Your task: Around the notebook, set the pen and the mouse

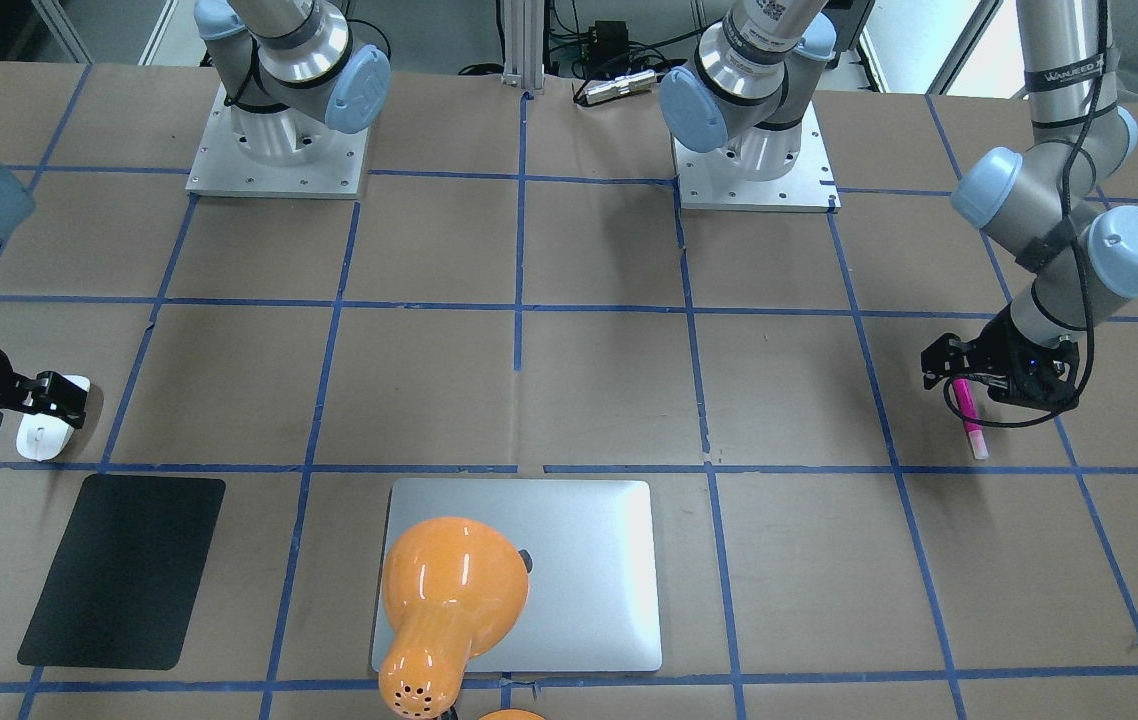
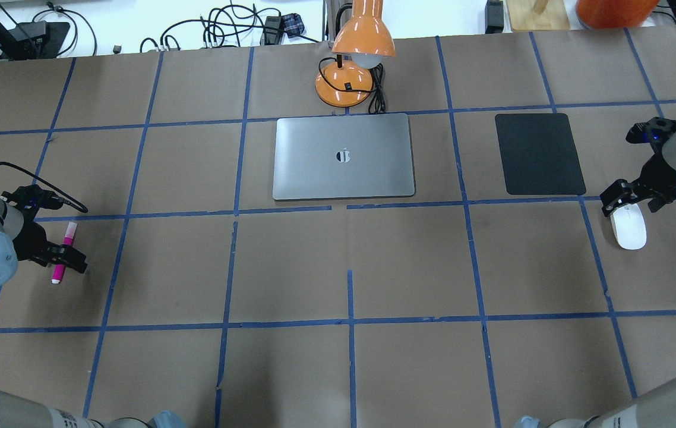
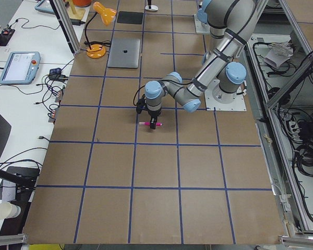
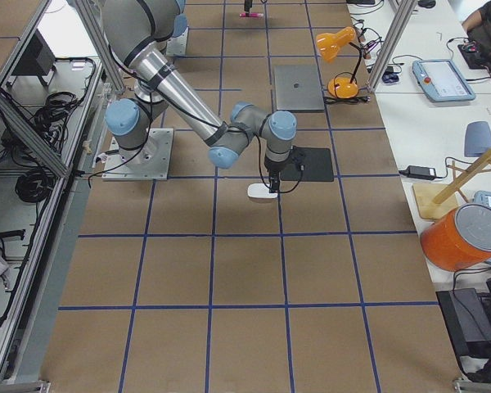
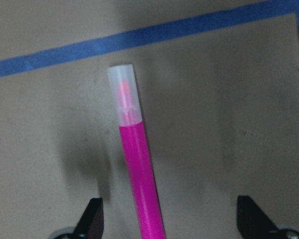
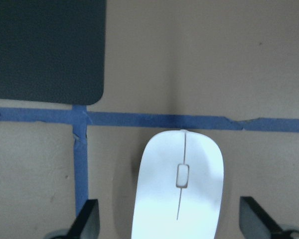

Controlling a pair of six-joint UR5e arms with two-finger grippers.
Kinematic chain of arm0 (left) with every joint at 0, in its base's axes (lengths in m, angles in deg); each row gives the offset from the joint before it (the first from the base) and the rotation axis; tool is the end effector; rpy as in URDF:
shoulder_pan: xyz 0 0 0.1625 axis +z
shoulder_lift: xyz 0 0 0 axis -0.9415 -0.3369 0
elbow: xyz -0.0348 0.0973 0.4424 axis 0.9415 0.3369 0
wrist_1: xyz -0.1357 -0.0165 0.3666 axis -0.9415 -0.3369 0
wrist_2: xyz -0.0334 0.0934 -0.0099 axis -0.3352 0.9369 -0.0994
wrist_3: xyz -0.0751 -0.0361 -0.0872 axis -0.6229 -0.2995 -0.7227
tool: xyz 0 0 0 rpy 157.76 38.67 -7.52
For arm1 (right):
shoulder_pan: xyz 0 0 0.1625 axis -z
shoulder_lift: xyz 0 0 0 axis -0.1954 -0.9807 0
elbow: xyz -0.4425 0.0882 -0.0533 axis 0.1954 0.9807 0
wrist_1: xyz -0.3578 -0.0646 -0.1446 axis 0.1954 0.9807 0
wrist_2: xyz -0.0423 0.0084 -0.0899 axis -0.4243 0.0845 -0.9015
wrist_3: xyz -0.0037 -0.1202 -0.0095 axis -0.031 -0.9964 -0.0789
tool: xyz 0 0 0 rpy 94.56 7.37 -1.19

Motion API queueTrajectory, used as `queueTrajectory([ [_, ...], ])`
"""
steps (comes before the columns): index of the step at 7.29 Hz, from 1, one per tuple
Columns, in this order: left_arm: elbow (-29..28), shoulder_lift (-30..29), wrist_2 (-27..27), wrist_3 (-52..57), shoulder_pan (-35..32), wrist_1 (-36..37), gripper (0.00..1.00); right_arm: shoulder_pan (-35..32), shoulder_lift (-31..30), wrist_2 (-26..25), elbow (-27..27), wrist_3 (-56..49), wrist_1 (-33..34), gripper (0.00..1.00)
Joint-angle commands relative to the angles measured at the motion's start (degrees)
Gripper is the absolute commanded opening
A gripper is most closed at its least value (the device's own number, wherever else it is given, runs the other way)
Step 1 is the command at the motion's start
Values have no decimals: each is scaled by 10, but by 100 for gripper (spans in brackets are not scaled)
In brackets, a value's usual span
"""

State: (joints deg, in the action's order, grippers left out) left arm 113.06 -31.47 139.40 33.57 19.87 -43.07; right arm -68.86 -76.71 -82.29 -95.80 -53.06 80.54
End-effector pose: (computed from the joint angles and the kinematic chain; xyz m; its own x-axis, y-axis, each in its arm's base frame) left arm 0.2048 -0.4480 0.1890 -0.9813 0.1926 -0.0057 0.1920 0.9796 0.0591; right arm -0.1719 -0.5085 0.2167 -0.9987 -0.0502 0.0106 -0.0494 0.9964 0.0696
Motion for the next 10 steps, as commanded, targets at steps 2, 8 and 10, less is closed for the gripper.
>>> queueTrajectory([
  [2, -3, -4, -1, -3, 2, 15, 0, 0, 14, -27, -10, -1, 1, 100],
  [8, -1, 59, -47, -287, -69, -31, 0, -36, -3, -24, 80, 61, -58, 17],
  [10, 0, 83, -44, -534, -187, -33, 0, -114, 22, -10, 169, 161, -126, 17],
])
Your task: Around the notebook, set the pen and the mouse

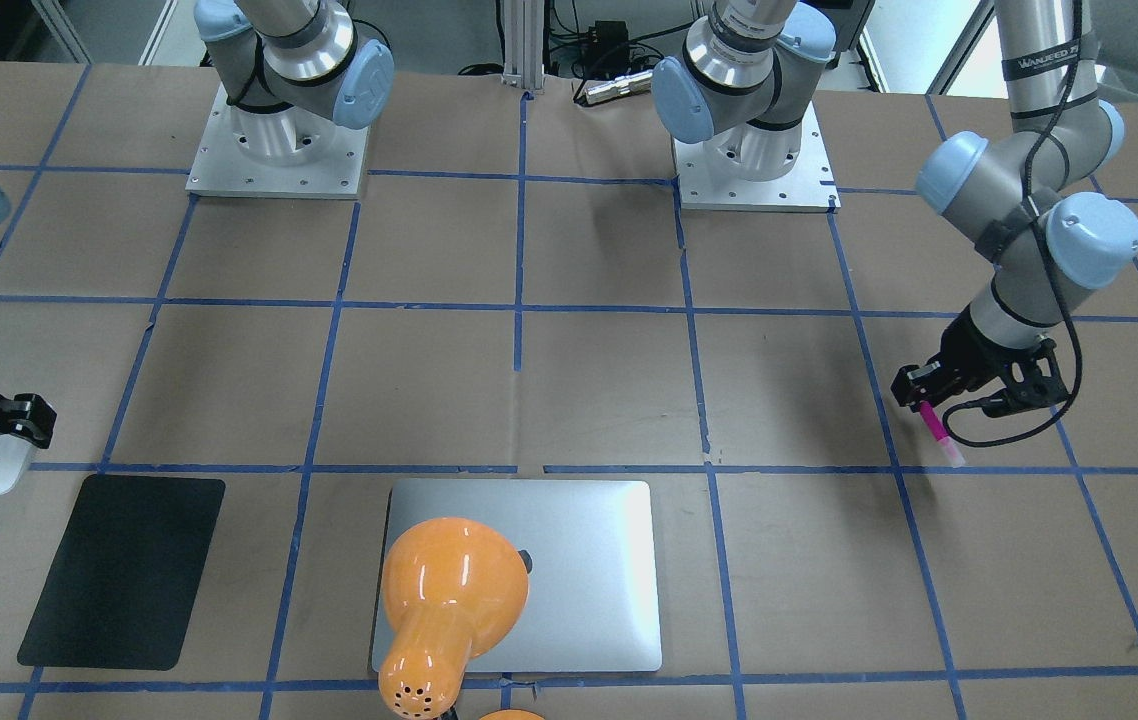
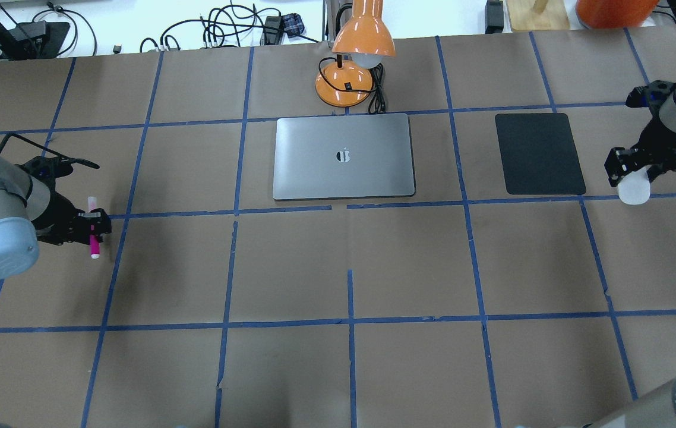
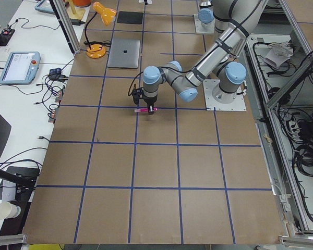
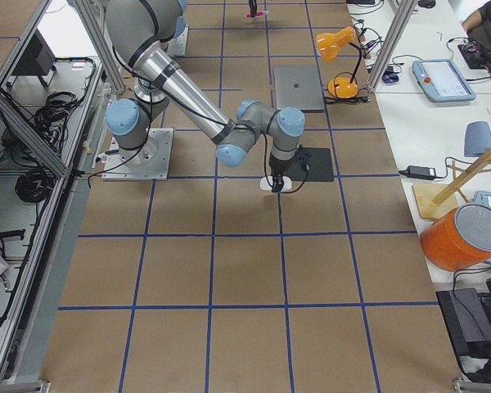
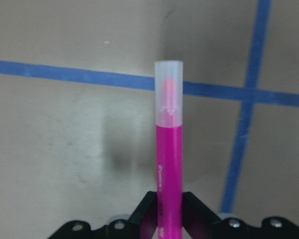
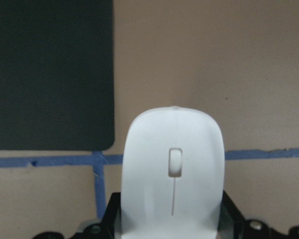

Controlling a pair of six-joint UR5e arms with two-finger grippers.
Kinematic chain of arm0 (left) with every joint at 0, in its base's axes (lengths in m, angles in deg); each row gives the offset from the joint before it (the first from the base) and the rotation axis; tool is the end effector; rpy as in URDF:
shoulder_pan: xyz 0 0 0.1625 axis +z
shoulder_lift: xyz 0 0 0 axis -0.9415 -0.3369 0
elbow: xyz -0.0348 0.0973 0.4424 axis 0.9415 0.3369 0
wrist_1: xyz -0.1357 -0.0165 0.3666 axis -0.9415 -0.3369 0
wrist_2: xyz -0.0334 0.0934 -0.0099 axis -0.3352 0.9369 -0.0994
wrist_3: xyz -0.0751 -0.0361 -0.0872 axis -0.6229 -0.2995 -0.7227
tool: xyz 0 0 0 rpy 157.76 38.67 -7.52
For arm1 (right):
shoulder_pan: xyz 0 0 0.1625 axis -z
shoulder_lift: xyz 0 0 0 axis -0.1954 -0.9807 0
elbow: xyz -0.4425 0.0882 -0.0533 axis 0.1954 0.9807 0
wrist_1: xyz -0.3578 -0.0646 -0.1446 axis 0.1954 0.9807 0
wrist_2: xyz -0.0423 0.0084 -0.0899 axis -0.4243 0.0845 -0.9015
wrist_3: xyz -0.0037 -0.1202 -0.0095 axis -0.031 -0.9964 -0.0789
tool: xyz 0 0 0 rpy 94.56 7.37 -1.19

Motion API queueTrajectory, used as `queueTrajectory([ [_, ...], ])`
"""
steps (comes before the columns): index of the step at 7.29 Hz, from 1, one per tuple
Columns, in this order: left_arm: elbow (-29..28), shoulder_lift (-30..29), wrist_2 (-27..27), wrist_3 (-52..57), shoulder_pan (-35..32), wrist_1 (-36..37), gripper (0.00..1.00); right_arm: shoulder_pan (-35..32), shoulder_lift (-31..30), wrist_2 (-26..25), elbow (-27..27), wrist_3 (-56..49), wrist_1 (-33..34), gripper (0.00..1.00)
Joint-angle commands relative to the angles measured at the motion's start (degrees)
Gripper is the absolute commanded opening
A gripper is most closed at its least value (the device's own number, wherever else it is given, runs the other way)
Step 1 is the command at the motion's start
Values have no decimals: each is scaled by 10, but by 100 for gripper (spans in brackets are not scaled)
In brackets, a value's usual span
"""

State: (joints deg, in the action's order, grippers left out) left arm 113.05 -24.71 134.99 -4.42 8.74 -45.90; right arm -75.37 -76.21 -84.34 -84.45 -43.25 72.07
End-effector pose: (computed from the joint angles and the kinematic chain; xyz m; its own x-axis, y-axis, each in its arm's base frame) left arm 0.1006 -0.4729 0.2395 -0.9622 -0.2715 0.0192 -0.2721 0.9614 -0.0408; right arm -0.1391 -0.5682 0.2753 -0.9974 0.0069 0.0724 0.0102 0.9990 0.0446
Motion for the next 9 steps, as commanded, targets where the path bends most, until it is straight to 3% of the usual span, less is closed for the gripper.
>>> queueTrajectory([
  [1, -2, 21, 5, -275, -142, -5, 0, -102, 53, 28, 86, 115, -35, 16],
  [3, -6, 7, 2, -576, -277, 8, 0, -139, 135, 26, 132, 141, -23, 16],
  [6, -43, -22, 12, -948, -450, 9, 0, -139, 165, 17, 164, 112, -13, 17],
  [9, -68, -80, 4, -1125, -519, 12, 0, -138, 166, 15, 154, 106, -17, 20],
])
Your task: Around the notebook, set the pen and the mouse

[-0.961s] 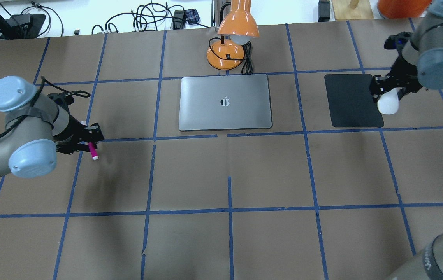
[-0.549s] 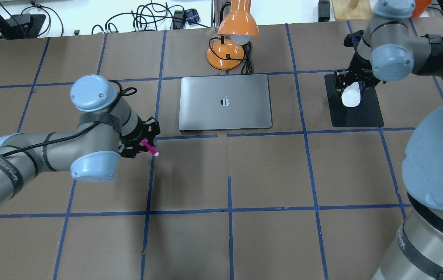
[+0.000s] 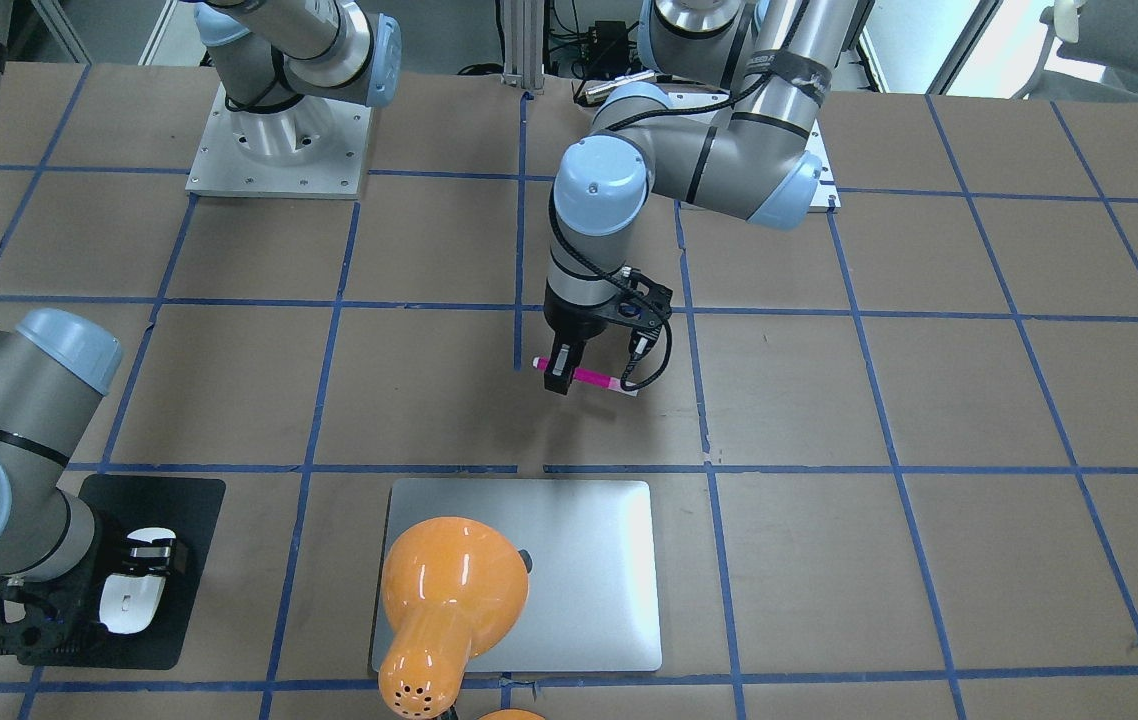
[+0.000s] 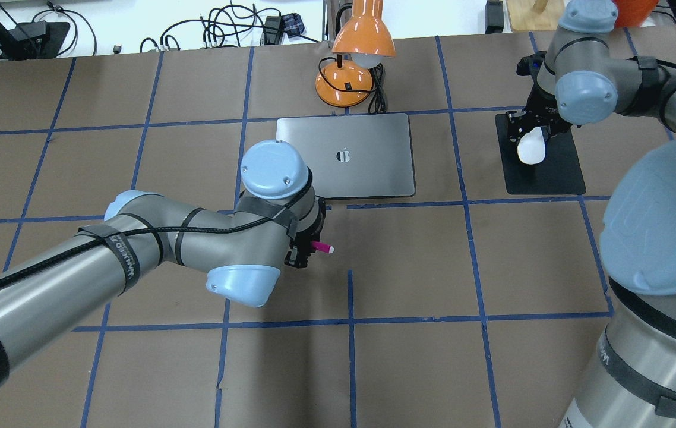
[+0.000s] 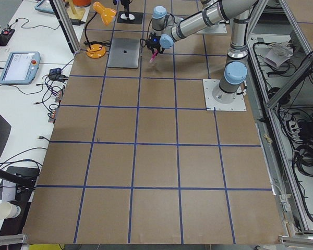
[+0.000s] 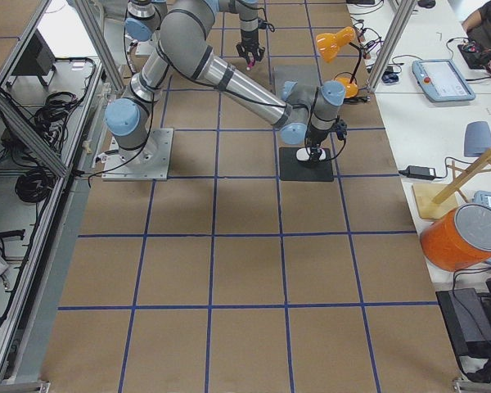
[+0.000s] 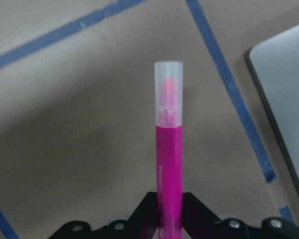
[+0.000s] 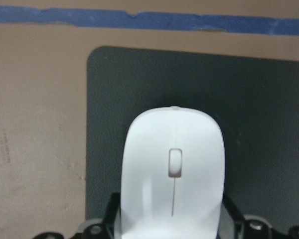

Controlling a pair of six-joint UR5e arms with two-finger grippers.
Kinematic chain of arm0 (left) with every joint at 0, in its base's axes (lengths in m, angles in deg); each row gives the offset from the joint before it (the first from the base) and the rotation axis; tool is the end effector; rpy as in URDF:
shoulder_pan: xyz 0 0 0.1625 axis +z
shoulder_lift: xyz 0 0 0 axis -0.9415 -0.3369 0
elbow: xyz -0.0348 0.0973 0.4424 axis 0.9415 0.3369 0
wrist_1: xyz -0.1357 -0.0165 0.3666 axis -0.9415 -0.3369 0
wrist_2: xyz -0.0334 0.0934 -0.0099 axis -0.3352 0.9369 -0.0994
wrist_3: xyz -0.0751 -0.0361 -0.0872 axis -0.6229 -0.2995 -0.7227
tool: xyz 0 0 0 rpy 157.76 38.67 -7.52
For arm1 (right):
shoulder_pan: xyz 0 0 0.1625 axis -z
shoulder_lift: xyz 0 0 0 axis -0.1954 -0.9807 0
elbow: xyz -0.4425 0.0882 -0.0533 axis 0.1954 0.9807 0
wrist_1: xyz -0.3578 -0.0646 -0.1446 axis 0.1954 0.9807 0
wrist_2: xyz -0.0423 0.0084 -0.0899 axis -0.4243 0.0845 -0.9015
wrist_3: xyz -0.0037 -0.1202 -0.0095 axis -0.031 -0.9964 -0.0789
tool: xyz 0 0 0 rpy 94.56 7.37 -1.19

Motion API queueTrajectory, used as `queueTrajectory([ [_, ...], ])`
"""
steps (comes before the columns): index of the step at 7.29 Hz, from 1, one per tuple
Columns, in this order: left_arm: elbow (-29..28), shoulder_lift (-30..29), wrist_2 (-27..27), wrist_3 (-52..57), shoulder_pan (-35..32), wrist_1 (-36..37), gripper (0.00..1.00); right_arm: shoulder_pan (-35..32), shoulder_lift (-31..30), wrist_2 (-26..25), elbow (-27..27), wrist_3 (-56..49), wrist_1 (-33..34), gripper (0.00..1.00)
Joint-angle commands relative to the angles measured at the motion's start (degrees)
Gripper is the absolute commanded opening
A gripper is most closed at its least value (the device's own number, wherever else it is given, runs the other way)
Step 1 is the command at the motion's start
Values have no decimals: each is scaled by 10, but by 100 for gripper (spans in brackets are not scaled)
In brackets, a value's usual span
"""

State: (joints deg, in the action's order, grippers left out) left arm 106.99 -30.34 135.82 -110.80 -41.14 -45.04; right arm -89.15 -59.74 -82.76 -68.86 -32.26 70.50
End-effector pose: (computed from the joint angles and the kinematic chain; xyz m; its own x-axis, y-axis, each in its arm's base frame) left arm -0.3126 -0.4267 0.2328 -0.3033 -0.9512 0.0572 -0.9523 0.3047 0.0170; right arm -0.0187 -0.6892 0.2035 -0.9982 -0.0425 0.0422 -0.0398 0.9971 0.0645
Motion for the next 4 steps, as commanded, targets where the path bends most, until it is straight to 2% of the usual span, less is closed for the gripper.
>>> queueTrajectory([
  [1, -25, -54, -6, -91, -25, 5, 0, 0, 1, -2, -2, -5, 0, 24],
  [2, -63, -75, -11, -122, -43, -1, 0, 0, 2, -2, -2, -5, 1, 39],
  [3, -98, -87, -8, -125, -57, -17, 0, 0, 3, -2, -2, -5, 3, 90],
  [4, -102, -88, -7, -122, -61, -44, 0, 0, 2, -3, -2, -5, 0, 100],
])
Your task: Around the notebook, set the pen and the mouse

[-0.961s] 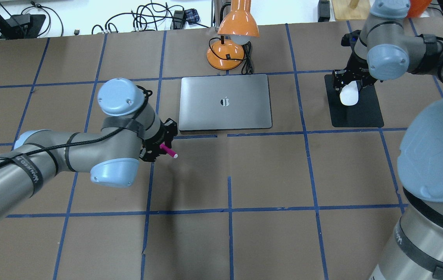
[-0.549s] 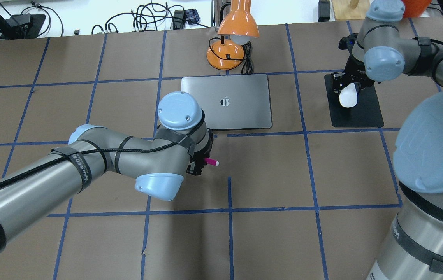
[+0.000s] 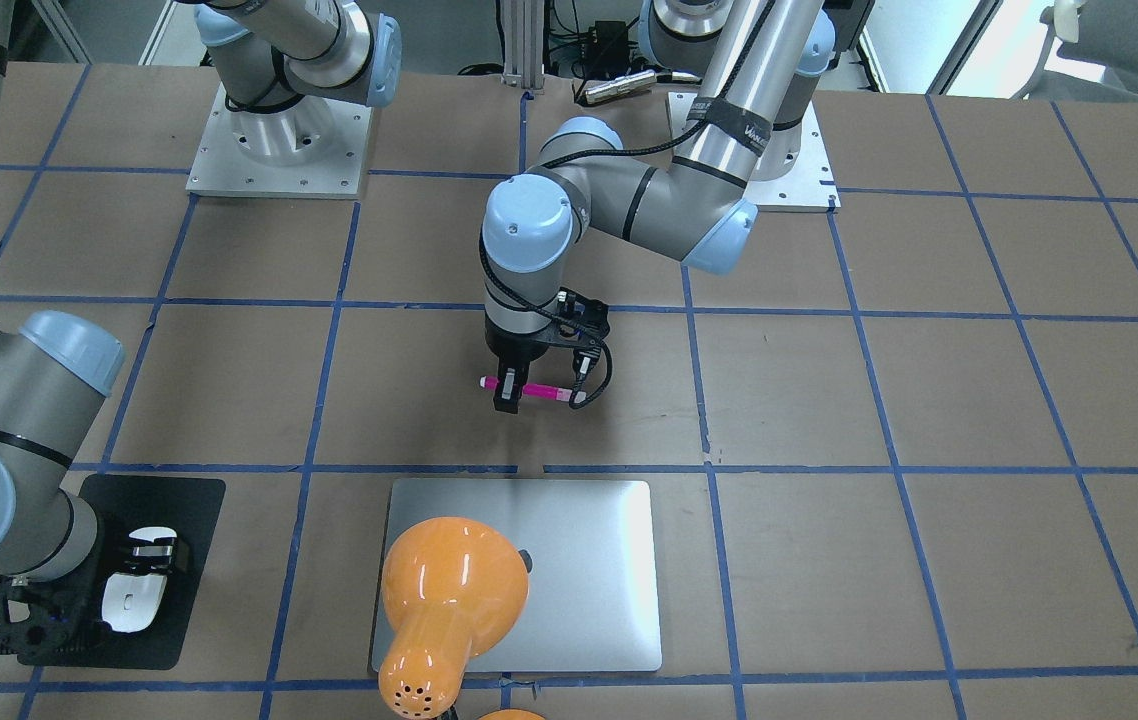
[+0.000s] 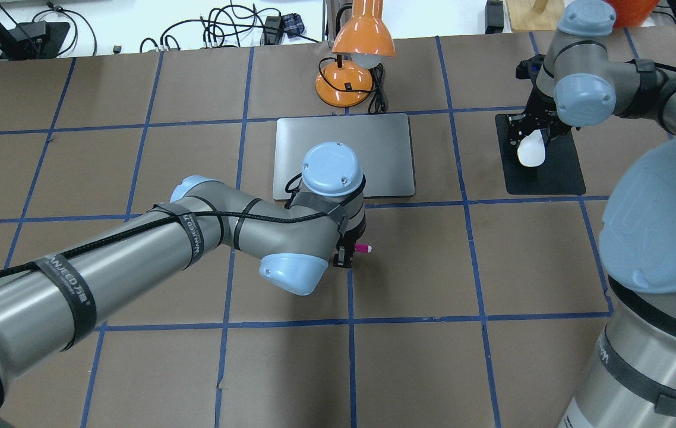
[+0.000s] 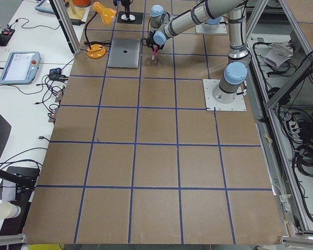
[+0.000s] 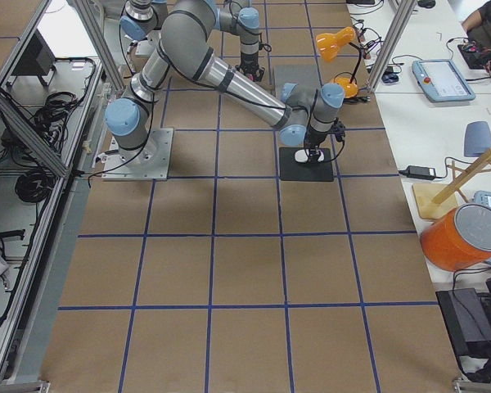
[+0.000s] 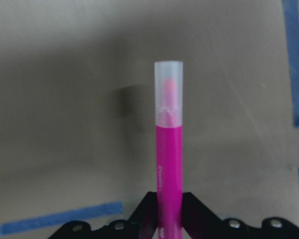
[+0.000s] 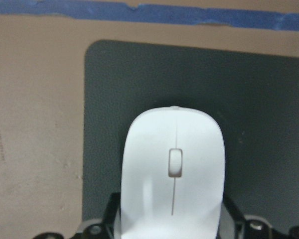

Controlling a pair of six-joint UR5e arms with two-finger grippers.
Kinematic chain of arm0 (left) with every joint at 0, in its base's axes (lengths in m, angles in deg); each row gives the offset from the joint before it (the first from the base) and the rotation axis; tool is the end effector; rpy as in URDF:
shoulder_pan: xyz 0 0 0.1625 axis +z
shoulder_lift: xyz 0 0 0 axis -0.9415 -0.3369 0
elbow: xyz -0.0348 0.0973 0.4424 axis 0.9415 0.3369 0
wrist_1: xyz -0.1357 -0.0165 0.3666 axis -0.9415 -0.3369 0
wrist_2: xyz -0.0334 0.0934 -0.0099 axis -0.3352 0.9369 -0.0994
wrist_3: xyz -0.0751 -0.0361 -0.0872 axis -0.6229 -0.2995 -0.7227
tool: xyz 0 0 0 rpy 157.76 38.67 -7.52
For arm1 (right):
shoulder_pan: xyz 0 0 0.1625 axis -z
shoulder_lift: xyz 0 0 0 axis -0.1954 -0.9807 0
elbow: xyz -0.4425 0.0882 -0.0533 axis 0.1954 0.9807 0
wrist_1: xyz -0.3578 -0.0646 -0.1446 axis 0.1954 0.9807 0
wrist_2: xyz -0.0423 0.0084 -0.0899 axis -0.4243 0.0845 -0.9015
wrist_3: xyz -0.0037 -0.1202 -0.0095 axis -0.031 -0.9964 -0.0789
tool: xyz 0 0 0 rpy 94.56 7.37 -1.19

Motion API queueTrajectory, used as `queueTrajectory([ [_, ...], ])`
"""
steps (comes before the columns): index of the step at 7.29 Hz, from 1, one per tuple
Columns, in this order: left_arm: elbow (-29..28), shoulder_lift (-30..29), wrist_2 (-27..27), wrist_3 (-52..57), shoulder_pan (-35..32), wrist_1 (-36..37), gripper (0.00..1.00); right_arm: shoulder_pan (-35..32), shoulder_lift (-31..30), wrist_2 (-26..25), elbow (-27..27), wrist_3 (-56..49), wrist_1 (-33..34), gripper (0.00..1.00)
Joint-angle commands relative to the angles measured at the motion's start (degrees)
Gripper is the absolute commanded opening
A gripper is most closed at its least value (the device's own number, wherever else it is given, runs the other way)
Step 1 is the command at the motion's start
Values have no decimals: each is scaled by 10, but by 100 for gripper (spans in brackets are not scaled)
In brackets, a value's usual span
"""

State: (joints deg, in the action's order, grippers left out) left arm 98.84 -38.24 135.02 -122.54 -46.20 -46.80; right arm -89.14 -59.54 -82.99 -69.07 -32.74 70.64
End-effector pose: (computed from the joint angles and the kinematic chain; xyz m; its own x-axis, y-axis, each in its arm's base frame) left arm -0.3757 -0.4472 0.2087 -0.1910 -0.9813 0.0234 -0.9808 0.1917 0.0347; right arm -0.0192 -0.6884 0.1999 -0.9977 -0.0512 0.0443 -0.0480 0.9964 0.0704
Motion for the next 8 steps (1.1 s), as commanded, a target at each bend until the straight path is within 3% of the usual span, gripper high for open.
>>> queueTrajectory([
  [1, -19, -13, 4, 2, -12, -30, 0, -1, -8, -20, 8, 7, -19, 100],
  [2, -19, -13, 4, 3, -11, -34, 58, -1, -19, -25, 20, 8, -43, 100],
  [3, -20, -13, 3, -4, -10, -33, 100, -6, -45, -20, 29, 7, -75, 100],
  [4, -25, -7, 3, 4, -6, -39, 100, -12, -86, -13, 30, 7, -115, 100],
  [5, -37, 15, 5, 67, 3, -91, 100, -31, -129, 6, 30, 12, -172, 100],
  [7, -93, 85, 4, 346, 35, -252, 100, -81, -231, 7, 24, 45, -236, 100],
  [8, -99, 126, 7, 489, 57, -273, 100, -107, -277, 8, 24, 89, -275, 100],
])
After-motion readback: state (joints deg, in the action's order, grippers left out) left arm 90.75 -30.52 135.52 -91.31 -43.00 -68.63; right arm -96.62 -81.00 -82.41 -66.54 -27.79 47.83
